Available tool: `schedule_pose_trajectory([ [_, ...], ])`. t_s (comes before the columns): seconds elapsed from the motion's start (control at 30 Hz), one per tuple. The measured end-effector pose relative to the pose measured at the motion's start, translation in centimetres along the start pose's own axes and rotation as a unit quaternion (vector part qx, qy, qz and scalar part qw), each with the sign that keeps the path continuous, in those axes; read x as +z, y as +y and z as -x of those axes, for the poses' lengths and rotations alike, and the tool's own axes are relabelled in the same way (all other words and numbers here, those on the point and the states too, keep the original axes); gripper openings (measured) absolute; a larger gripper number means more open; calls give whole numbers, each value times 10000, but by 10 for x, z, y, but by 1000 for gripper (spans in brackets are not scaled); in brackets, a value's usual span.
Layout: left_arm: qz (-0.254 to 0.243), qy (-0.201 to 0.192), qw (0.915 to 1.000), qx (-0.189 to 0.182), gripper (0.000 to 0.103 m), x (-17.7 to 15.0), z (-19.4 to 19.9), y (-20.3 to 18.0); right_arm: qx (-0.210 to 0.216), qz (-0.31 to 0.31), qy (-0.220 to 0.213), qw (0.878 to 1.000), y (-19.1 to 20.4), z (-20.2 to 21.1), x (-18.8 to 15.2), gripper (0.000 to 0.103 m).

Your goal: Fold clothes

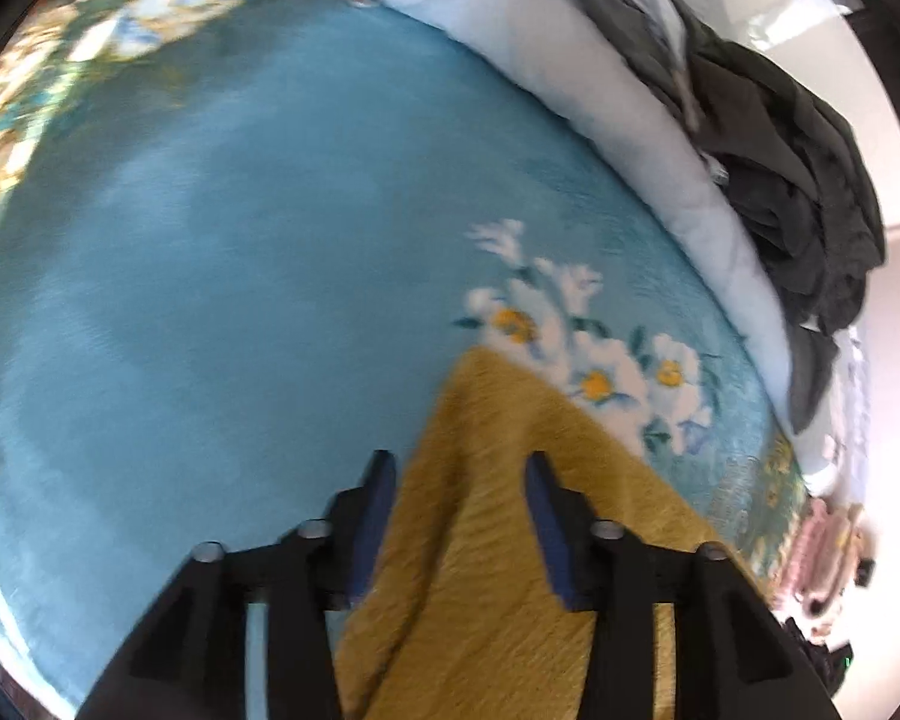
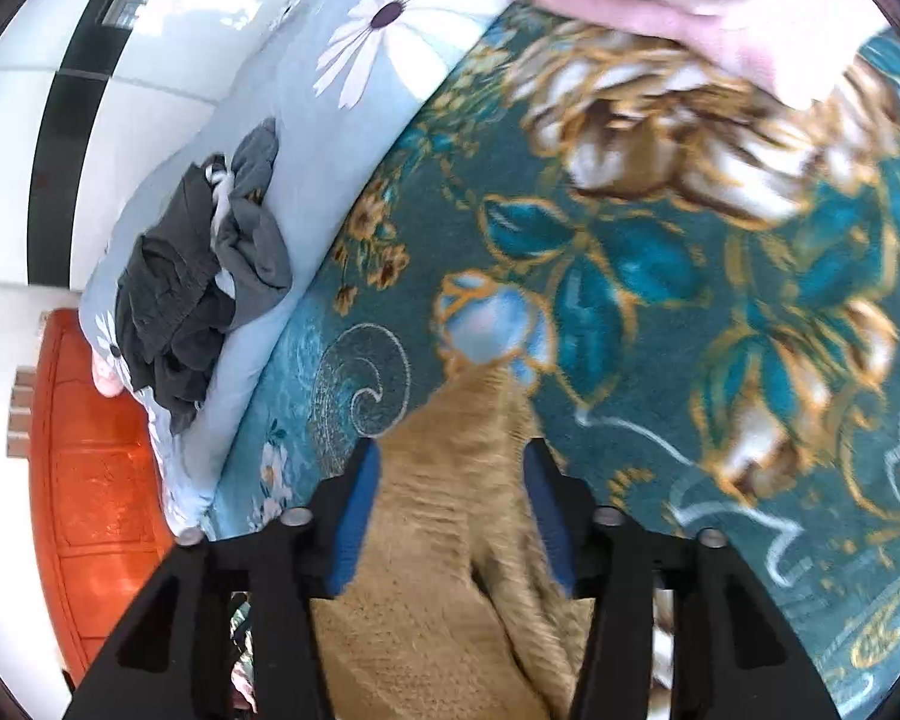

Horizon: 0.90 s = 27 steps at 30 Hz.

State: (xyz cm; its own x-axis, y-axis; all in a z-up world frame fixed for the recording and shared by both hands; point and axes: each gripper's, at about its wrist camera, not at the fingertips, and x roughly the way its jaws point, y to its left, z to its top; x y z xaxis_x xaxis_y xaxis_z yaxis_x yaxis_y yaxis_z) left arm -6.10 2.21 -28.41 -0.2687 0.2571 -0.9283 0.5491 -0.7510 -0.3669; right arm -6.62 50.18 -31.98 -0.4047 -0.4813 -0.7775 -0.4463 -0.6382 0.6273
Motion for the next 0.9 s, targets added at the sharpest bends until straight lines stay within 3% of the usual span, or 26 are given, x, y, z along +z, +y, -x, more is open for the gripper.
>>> schedule_pose_trajectory([
  [0.07, 5, -52, 10000, -49, 49, -17, 12, 2, -44, -169, 66, 9998, -16, 10, -15, 56],
  [0.17, -537, 139, 9984, -52, 49, -59, 21, -14, -232, -378, 250, 9987, -41, 20, -47, 60],
  [0.23, -1009, 394, 9941, -78, 49, -92, 15, -36, -230, -563, 357, 9975, -56, 22, -71, 70],
  [0.37, -1828, 1057, 9773, -169, 49, -156, -12, -84, -44, -937, 528, 9942, -80, 23, -112, 70],
  [0.57, -2531, 1848, 9496, -13, 49, -231, -54, -127, 124, -1077, 584, 9924, -80, 5, -124, 70],
  [0.63, -2612, 1997, 9442, 202, 49, -245, -65, -128, 260, -1106, 652, 9914, -77, -1, -124, 70],
  [0.7, -2482, 2054, 9462, 308, 49, -247, -70, -126, 339, -1052, 811, 9906, -69, -9, -124, 70],
  [0.8, -2241, 2159, 9497, 361, 49, -243, -74, -125, 149, -743, 940, 9927, -61, -15, -123, 70],
  [0.9, -2229, 2349, 9449, 476, 49, -238, -79, -129, 45, -628, 1028, 9927, -59, -21, -121, 70],
])
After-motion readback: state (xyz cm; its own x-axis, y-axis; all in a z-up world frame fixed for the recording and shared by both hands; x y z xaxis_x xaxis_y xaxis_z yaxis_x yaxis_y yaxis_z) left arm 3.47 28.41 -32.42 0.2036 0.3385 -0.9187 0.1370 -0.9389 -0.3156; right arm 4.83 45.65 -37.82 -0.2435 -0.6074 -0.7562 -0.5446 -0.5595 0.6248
